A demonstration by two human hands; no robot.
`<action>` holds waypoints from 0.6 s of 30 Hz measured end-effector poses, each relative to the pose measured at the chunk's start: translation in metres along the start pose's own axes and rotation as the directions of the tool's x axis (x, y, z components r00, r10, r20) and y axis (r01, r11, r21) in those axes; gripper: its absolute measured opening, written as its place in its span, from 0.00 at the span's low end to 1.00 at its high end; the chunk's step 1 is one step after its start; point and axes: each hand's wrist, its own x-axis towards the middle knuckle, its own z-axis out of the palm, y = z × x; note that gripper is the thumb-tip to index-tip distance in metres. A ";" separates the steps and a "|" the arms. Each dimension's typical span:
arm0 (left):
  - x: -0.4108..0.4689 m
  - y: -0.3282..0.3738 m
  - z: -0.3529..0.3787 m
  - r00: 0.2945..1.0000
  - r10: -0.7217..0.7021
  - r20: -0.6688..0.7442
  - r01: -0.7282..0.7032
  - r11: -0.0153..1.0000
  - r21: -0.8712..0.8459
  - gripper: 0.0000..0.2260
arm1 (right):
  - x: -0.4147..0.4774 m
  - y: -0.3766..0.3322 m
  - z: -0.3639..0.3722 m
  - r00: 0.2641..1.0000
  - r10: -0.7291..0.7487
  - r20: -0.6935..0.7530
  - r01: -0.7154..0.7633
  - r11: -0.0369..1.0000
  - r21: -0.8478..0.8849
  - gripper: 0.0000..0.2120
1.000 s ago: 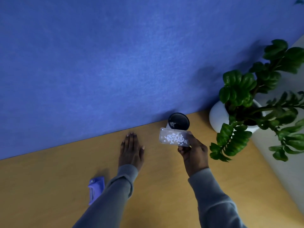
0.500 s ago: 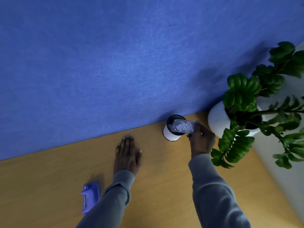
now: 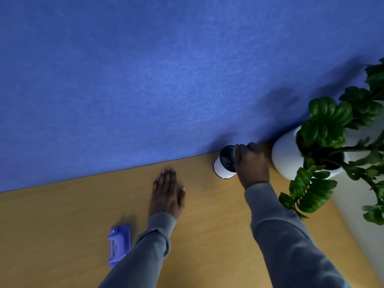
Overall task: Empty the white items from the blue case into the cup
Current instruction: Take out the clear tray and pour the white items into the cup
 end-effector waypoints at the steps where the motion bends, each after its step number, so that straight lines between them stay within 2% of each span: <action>1: 0.000 0.000 0.000 1.000 0.003 0.002 -0.003 1.000 0.007 0.27 | -0.001 0.000 -0.002 0.999 -0.024 0.021 0.024 1.000 -0.007 0.02; 4: 0.000 -0.001 0.001 1.000 0.003 0.002 -0.003 1.000 0.012 0.27 | -0.002 0.004 -0.001 0.992 -0.066 0.104 0.071 0.996 -0.052 0.08; 6: 0.000 -0.001 0.001 1.000 -0.001 0.007 0.000 1.000 0.013 0.27 | -0.004 0.006 0.000 0.991 -0.093 0.095 0.102 0.991 -0.085 0.08; 8: 0.000 -0.001 0.002 1.000 -0.005 0.002 0.005 1.000 0.005 0.27 | -0.006 0.004 -0.001 0.999 -0.042 0.004 0.042 0.998 0.043 0.03; 10: 0.000 0.000 0.002 1.000 -0.002 -0.011 0.002 1.000 -0.005 0.27 | -0.010 0.002 -0.001 0.997 0.034 -0.068 -0.024 0.989 0.146 0.03; 14: 0.000 0.001 0.001 1.000 0.000 -0.019 0.000 1.000 -0.003 0.27 | -0.015 0.002 0.005 0.994 0.072 -0.079 -0.055 0.978 0.202 0.03; 18: 0.000 0.000 0.001 1.000 0.001 -0.010 -0.001 1.000 0.014 0.27 | -0.016 -0.001 0.008 0.984 0.140 -0.114 -0.105 0.957 0.269 0.14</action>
